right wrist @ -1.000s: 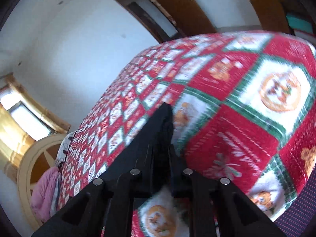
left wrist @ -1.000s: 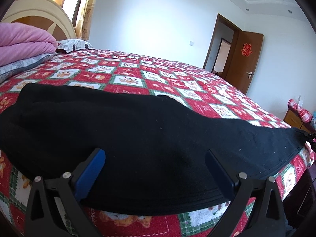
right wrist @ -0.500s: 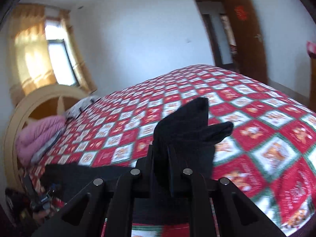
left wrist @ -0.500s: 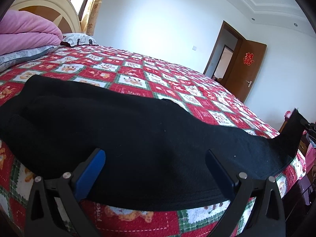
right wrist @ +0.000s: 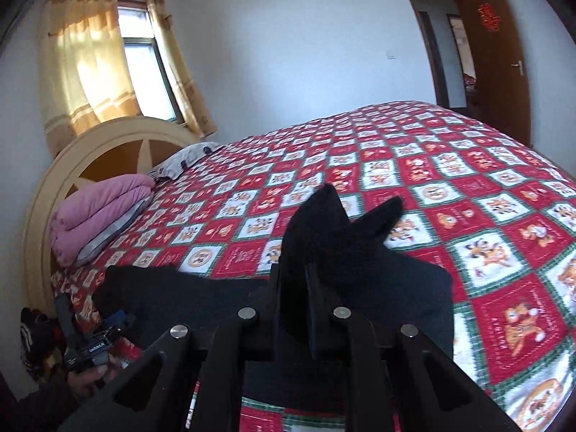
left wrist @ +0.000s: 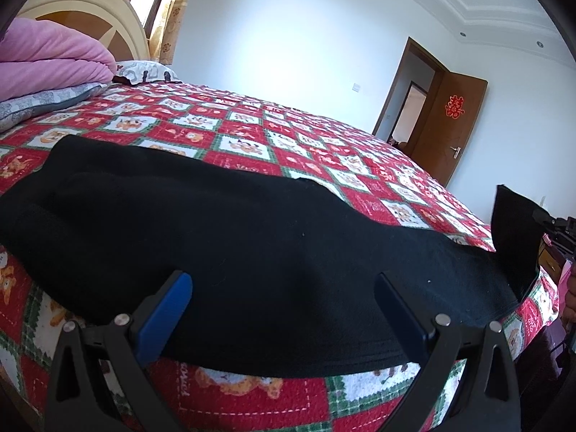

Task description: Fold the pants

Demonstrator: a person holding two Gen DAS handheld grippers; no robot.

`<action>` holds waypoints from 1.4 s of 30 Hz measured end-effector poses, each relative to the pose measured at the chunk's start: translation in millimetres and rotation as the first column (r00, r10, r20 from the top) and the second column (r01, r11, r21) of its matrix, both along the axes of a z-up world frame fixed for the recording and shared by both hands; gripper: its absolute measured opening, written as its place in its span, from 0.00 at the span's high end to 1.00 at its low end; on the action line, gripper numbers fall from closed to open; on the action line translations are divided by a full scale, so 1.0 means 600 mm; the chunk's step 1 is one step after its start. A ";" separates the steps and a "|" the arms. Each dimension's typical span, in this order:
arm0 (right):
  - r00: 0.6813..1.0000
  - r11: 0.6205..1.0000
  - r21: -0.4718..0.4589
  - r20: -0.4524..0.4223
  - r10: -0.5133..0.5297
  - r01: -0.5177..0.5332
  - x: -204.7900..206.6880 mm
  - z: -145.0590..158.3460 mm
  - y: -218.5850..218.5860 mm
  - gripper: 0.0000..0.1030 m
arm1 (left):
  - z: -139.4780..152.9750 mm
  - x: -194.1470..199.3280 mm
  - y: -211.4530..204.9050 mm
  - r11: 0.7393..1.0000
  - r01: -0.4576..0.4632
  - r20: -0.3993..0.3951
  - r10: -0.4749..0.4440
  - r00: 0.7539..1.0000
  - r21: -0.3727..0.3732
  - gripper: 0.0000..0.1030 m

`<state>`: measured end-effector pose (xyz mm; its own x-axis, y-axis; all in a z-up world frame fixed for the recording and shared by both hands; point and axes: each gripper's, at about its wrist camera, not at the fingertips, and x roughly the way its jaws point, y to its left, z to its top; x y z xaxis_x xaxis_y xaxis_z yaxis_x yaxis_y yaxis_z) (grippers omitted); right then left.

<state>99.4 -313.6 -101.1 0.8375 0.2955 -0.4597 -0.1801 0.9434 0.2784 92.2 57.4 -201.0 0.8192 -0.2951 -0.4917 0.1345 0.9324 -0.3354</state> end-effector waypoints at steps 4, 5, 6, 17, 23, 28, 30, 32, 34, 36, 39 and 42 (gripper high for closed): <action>0.999 0.999 -0.006 -0.004 0.038 -0.038 0.012 -0.005 0.032 0.89 | 0.000 -0.001 0.000 1.000 -0.001 -0.003 0.001 1.000 0.003 0.00; 0.999 0.999 -0.007 -0.007 0.047 -0.047 0.016 -0.007 0.039 0.89 | 0.000 -0.002 0.000 1.000 -0.001 -0.003 0.001 1.000 0.003 0.00; 0.998 0.998 -0.007 -0.011 0.058 -0.058 0.019 -0.009 0.048 0.89 | 0.000 -0.002 0.000 1.000 -0.002 -0.002 0.002 1.000 0.003 0.00; 0.980 0.981 -0.042 -0.065 0.187 -0.190 0.042 -0.045 0.157 0.89 | 0.000 -0.001 0.001 1.000 -0.003 -0.001 0.003 1.000 0.005 0.00; 0.964 0.962 -0.098 -0.110 0.243 -0.254 0.045 -0.076 0.212 0.89 | 0.000 -0.002 0.002 1.000 -0.004 0.000 0.004 1.000 0.004 0.00; 0.955 0.951 -0.138 -0.142 0.259 -0.278 0.047 -0.103 0.244 0.89 | -0.001 -0.002 0.003 1.000 -0.005 0.001 0.005 1.000 0.002 0.00; 0.953 0.944 -0.165 -0.149 0.263 -0.286 0.047 -0.112 0.257 0.89 | -0.001 -0.002 0.004 1.000 -0.005 0.002 0.005 1.000 0.001 0.00; 0.951 0.937 -0.190 -0.157 0.267 -0.294 0.047 -0.121 0.271 0.89 | -0.001 -0.002 0.003 1.000 -0.006 0.002 0.006 1.000 0.000 0.00; 0.947 0.930 -0.205 -0.166 0.275 -0.306 0.048 -0.129 0.283 0.89 | -0.001 -0.002 0.003 1.000 -0.007 0.003 0.007 1.000 0.000 0.00; 0.942 0.920 -0.226 -0.175 0.285 -0.320 0.047 -0.139 0.297 0.89 | -0.001 -0.002 0.003 1.000 -0.007 0.003 0.007 1.000 0.001 0.00; 0.938 0.904 -0.265 -0.182 0.295 -0.336 0.045 -0.152 0.318 0.89 | -0.001 -0.003 0.001 1.000 -0.009 0.005 0.009 1.000 0.004 0.00; 0.935 0.896 -0.280 -0.195 0.297 -0.344 0.047 -0.165 0.329 0.89 | -0.001 -0.003 0.001 1.000 -0.010 0.008 0.010 1.000 0.002 0.00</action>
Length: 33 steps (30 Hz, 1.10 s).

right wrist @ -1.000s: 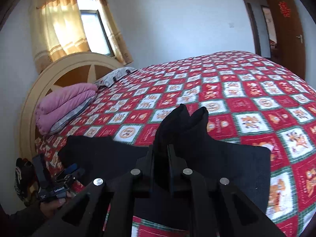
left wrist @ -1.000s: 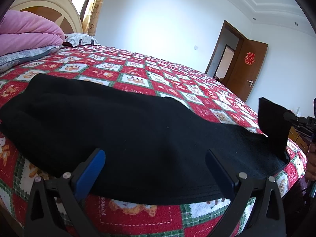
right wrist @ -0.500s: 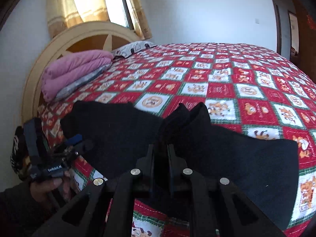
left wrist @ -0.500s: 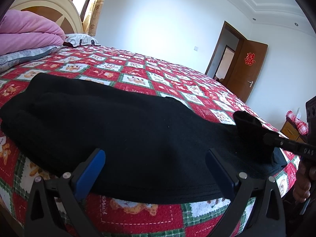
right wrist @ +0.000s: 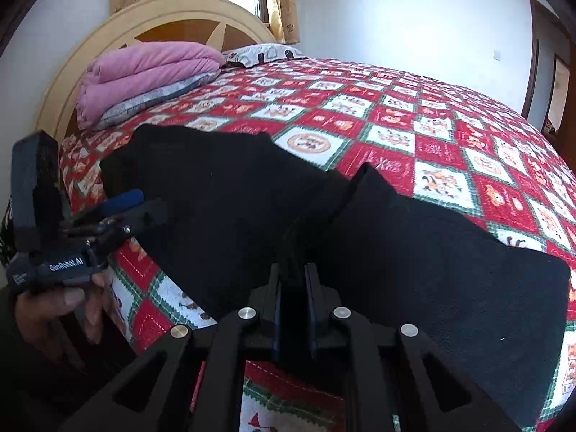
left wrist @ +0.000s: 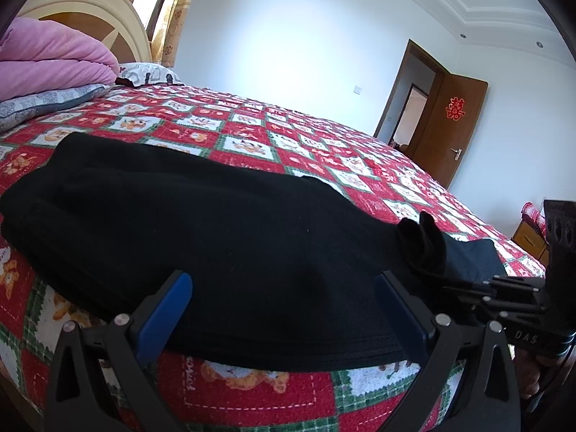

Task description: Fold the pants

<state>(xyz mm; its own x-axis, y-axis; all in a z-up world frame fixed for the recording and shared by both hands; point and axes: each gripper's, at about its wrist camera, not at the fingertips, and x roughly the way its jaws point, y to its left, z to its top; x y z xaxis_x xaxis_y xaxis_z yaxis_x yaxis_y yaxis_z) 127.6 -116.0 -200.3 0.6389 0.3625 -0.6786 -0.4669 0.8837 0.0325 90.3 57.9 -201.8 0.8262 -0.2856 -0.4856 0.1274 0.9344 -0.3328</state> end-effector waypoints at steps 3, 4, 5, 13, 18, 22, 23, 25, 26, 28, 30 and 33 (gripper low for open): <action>1.000 1.000 -0.010 0.004 0.003 -0.003 0.002 -0.004 0.007 0.89 | 0.000 -0.001 0.000 1.000 -0.001 0.002 0.001 1.000 0.000 0.00; 1.000 1.000 -0.020 0.007 0.006 -0.006 0.002 -0.005 0.010 0.89 | 0.000 -0.001 0.000 1.000 -0.001 0.002 0.001 1.000 -0.001 0.00; 1.000 0.999 -0.031 0.007 0.012 -0.011 0.003 -0.008 0.013 0.89 | 0.000 -0.001 0.000 1.000 -0.001 0.002 0.001 1.000 -0.001 0.00; 0.998 0.999 -0.019 0.050 0.048 -0.047 -0.009 0.006 0.026 0.89 | 0.000 -0.003 0.004 1.000 -0.012 0.009 0.012 1.000 -0.014 0.00; 0.996 0.995 -0.073 0.052 0.068 -0.065 -0.008 -0.019 0.044 0.87 | -0.002 -0.002 0.004 1.000 -0.011 0.011 0.012 1.000 -0.011 0.00; 0.996 0.996 -0.025 0.037 0.083 -0.082 -0.005 -0.014 0.035 0.69 | -0.002 -0.002 0.003 1.000 -0.011 0.012 0.011 1.000 -0.012 0.00; 0.996 0.996 -0.025 0.036 0.087 -0.086 -0.006 -0.013 0.034 0.61 | -0.002 -0.002 0.003 1.000 -0.011 0.013 0.011 1.000 -0.014 0.00; 0.997 0.997 -0.028 0.047 0.068 -0.067 -0.014 -0.004 0.025 0.57 | -0.002 -0.005 0.006 1.000 -0.014 0.016 0.014 1.000 -0.018 0.00; 0.997 0.998 -0.013 0.051 0.062 -0.061 -0.018 0.002 0.016 0.57 | -0.002 -0.006 0.007 1.000 -0.018 0.018 0.018 1.000 -0.021 0.00; 0.998 0.999 0.032 0.054 0.025 -0.027 -0.020 0.020 -0.015 0.55 | -0.001 -0.008 0.012 0.999 -0.028 0.016 0.028 0.999 -0.033 0.00; 0.997 0.996 0.076 0.063 -0.049 0.044 -0.017 0.035 -0.056 0.49 | 0.001 -0.009 0.018 0.998 -0.039 0.014 0.040 0.999 -0.041 0.00; 0.973 0.966 0.146 0.058 -0.222 0.212 -0.004 0.053 -0.129 0.47 | 0.010 -0.011 0.024 0.998 -0.054 0.019 0.055 0.998 -0.032 0.00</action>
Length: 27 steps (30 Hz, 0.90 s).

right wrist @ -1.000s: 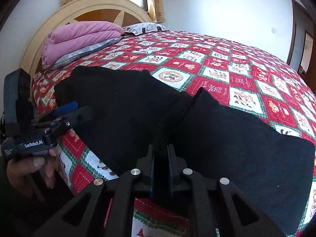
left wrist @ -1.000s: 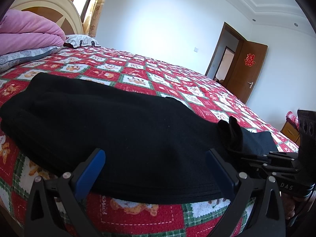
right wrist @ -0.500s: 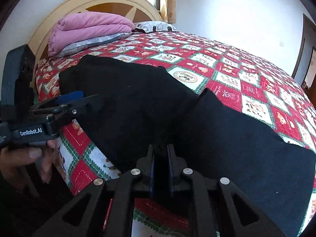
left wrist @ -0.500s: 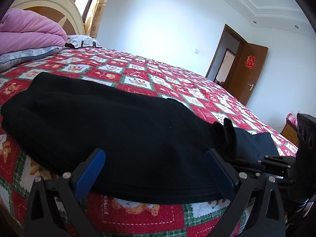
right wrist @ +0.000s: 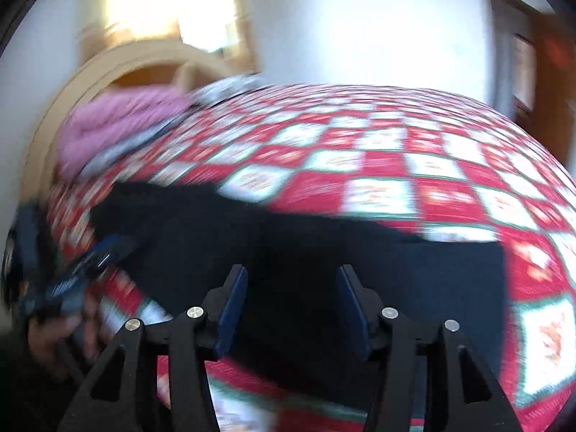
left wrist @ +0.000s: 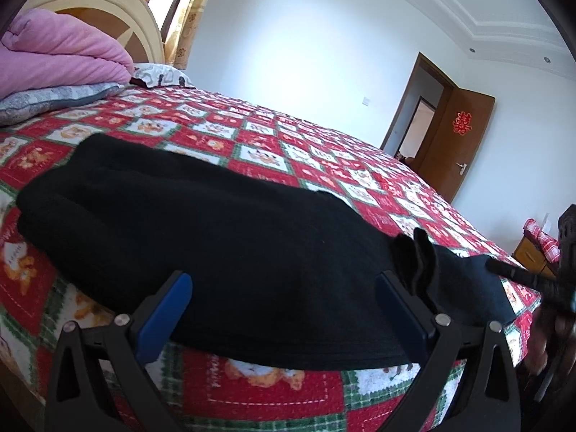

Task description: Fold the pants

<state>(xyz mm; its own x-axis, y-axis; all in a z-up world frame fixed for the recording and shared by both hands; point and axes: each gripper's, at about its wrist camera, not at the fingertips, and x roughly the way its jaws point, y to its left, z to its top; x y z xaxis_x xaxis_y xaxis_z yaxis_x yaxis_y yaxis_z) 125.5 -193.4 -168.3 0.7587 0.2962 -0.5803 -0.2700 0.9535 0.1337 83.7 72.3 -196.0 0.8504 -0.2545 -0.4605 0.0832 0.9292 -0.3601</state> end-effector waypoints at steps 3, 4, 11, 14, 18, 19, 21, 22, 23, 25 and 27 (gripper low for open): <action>0.976 0.973 0.082 -0.048 -0.211 0.214 0.027 -0.002 -0.091 0.28 | 0.010 0.003 0.012 1.000 -0.022 -0.001 0.022 1.000 0.003 0.00; 0.961 0.958 0.094 -0.086 -0.264 0.271 0.040 -0.013 -0.117 0.26 | 0.014 0.005 0.019 0.999 -0.034 -0.004 0.034 0.999 0.007 0.00; 0.963 0.964 0.071 -0.102 -0.248 0.256 0.059 -0.010 -0.116 0.26 | 0.056 0.020 0.113 0.978 -0.179 -0.008 0.181 0.983 0.109 0.00; 0.989 0.990 -0.007 -0.045 -0.144 0.144 0.047 0.000 -0.047 0.26 | 0.056 0.031 0.176 0.952 -0.269 -0.054 0.279 0.959 0.144 0.00; 0.994 0.989 -0.110 -0.068 0.087 -0.094 0.030 -0.034 0.062 0.26 | 0.041 0.043 0.254 0.943 -0.319 -0.088 0.327 0.941 0.101 0.00; 0.988 0.979 -0.161 -0.107 0.109 -0.125 0.033 -0.052 0.085 0.26 | 0.034 0.047 0.265 0.947 -0.311 -0.107 0.319 0.942 0.084 0.00; 0.990 0.962 -0.241 -0.094 0.106 -0.126 0.032 -0.074 0.108 0.22 | 0.019 0.052 0.281 0.955 -0.295 -0.118 0.296 0.948 0.031 0.01; 0.992 0.961 -0.248 -0.072 0.106 -0.121 0.030 -0.074 0.109 0.22 | 0.016 0.052 0.286 0.958 -0.287 -0.119 0.286 0.951 0.009 0.01; 0.991 0.965 -0.233 -0.086 0.106 -0.123 0.029 -0.072 0.106 0.22 | 0.010 0.053 0.287 0.960 -0.281 -0.123 0.278 0.953 -0.010 0.02; 0.990 0.978 -0.178 -0.108 0.091 -0.110 0.031 -0.061 0.087 0.22 | -0.003 0.062 0.284 0.967 -0.253 -0.148 0.246 0.958 -0.034 0.05; 0.993 0.987 -0.146 -0.102 0.054 -0.069 0.029 -0.053 0.069 0.22 | -0.019 0.073 0.277 0.972 -0.234 -0.187 0.224 0.957 -0.033 0.17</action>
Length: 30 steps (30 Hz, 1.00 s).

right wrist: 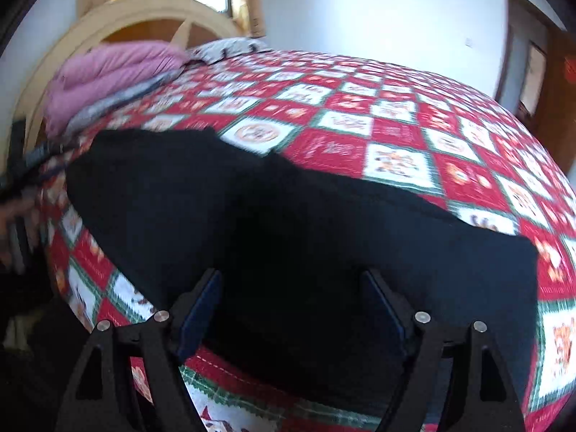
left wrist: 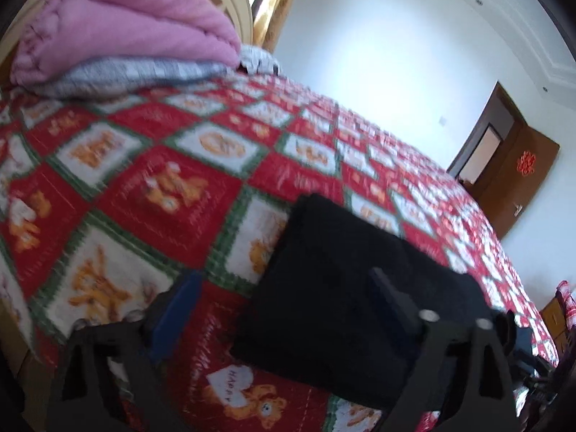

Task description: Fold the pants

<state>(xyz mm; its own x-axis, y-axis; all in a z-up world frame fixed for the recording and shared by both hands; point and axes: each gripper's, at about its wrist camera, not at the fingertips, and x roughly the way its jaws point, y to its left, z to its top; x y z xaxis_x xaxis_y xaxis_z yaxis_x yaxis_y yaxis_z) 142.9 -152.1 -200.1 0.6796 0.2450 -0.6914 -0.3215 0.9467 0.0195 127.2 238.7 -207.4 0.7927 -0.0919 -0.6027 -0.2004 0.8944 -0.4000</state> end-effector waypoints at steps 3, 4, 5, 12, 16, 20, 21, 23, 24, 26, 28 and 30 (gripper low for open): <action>0.999 0.999 0.021 0.005 -0.036 0.036 -0.002 0.007 -0.017 0.22 | -0.005 0.000 -0.021 0.996 0.007 -0.010 -0.006 1.000 0.085 0.19; 0.999 0.998 0.030 0.005 -0.047 0.047 -0.003 0.008 -0.024 0.22 | -0.006 -0.001 -0.025 0.995 0.006 -0.013 -0.004 1.000 0.102 0.20; 0.998 0.998 0.036 0.003 -0.055 0.055 0.000 0.010 -0.027 0.22 | -0.006 -0.003 -0.025 0.995 0.004 -0.013 -0.003 1.000 0.100 0.26; 0.996 0.993 0.077 0.018 -0.090 0.089 -0.001 0.020 -0.044 0.22 | 0.009 -0.021 -0.031 0.998 0.017 0.005 -0.018 1.000 0.060 0.78; 0.993 0.988 0.109 0.031 -0.116 0.112 -0.006 0.035 -0.064 0.22 | 0.019 -0.034 -0.030 1.000 0.004 0.031 -0.004 1.000 -0.006 0.80; 0.990 0.982 0.136 0.014 -0.137 0.134 -0.010 0.049 -0.090 0.22 | 0.052 -0.047 -0.030 0.996 0.021 0.101 -0.012 0.995 -0.090 0.81; 0.989 0.980 0.141 0.012 -0.145 0.142 -0.014 0.052 -0.097 0.22 | 0.066 -0.051 -0.035 0.993 0.038 0.126 -0.025 0.992 -0.108 0.81; 0.988 0.976 0.150 0.006 -0.157 0.154 -0.024 0.059 -0.117 0.22 | 0.093 -0.055 -0.051 0.991 0.073 0.161 -0.055 0.985 -0.108 0.81; 0.987 0.975 0.155 0.005 -0.162 0.159 -0.028 0.061 -0.127 0.22 | 0.108 -0.056 -0.062 0.990 0.093 0.175 -0.074 0.982 -0.102 0.81; 0.984 0.971 0.158 0.002 -0.180 0.178 -0.038 0.065 -0.147 0.22 | 0.138 -0.057 -0.087 0.988 0.133 0.200 -0.114 0.973 -0.081 0.81; 0.981 0.969 0.157 -0.005 -0.194 0.193 -0.047 0.066 -0.165 0.22 | 0.158 -0.059 -0.108 0.985 0.159 0.215 -0.142 0.966 -0.065 0.81; 0.979 0.965 0.163 -0.007 -0.205 0.204 -0.057 0.067 -0.182 0.22 | 0.180 -0.058 -0.134 0.981 0.188 0.229 -0.172 0.958 -0.048 0.81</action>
